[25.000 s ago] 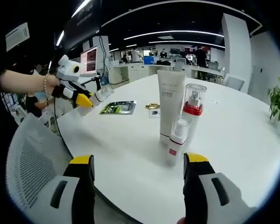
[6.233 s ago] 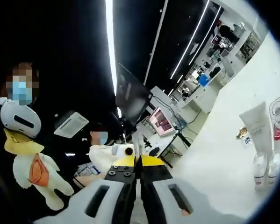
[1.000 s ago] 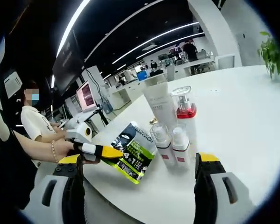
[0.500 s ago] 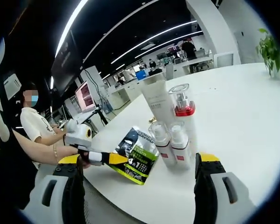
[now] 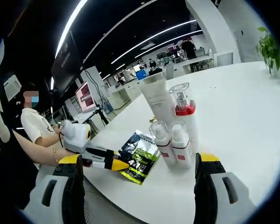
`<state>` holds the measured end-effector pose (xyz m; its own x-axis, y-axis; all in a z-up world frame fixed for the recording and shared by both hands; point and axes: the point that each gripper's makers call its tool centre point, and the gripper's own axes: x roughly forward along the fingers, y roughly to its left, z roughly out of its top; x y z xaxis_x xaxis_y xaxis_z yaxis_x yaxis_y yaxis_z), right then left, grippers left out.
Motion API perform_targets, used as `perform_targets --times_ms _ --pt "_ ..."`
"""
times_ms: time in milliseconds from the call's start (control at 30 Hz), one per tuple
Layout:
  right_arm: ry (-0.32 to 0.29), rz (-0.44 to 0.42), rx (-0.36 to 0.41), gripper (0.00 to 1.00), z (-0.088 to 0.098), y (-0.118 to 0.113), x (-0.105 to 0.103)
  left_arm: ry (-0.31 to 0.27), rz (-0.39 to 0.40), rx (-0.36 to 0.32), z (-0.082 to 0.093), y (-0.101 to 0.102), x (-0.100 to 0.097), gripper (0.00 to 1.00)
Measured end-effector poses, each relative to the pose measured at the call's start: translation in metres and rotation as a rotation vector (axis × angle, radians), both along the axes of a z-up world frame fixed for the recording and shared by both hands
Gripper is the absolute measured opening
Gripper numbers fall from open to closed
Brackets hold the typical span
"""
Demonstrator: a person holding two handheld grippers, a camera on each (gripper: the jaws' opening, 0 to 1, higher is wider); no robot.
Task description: Arrange the skincare products in the storage area until every visible bottle or jar stands upright without overlapping.
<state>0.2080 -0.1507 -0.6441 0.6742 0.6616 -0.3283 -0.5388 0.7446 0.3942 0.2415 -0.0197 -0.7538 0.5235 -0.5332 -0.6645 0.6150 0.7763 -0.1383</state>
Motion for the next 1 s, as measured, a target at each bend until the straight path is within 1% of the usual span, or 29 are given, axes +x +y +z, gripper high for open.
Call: perform_targets --times_ms 433,600,633,700,767,800,867,933,1000 --pt "0.001 -0.005 0.002 0.99 0.0 -0.001 0.0 0.021 0.011 0.034 -0.005 0.007 -0.003 0.25" --pt "0.003 -0.008 0.004 0.99 0.0 -0.002 0.0 0.036 0.008 0.056 -0.007 0.01 -0.007 0.3" --pt "0.001 -0.009 0.003 0.99 0.0 -0.002 0.0 0.036 0.007 0.057 -0.007 0.01 -0.007 0.3" --pt "0.001 -0.009 0.006 0.99 0.0 -0.002 0.001 0.016 -0.007 0.073 -0.005 0.012 -0.007 0.31" --pt "0.002 -0.009 0.005 0.99 -0.001 -0.003 0.001 -0.003 -0.036 0.085 -0.001 0.011 -0.005 0.34" --pt "0.001 -0.009 0.004 0.99 0.0 -0.003 0.001 -0.027 -0.062 0.091 0.003 0.01 -0.002 0.35" --pt "0.003 -0.007 0.005 0.99 -0.001 -0.002 0.0 -0.056 -0.106 0.112 0.006 0.01 0.004 0.39" --pt "0.004 -0.007 0.004 0.99 -0.001 -0.002 0.001 -0.05 -0.154 0.116 0.007 0.006 0.007 0.44" --pt "0.003 -0.008 0.005 0.99 -0.001 -0.003 0.001 -0.065 -0.22 0.107 0.01 -0.002 0.01 0.5"
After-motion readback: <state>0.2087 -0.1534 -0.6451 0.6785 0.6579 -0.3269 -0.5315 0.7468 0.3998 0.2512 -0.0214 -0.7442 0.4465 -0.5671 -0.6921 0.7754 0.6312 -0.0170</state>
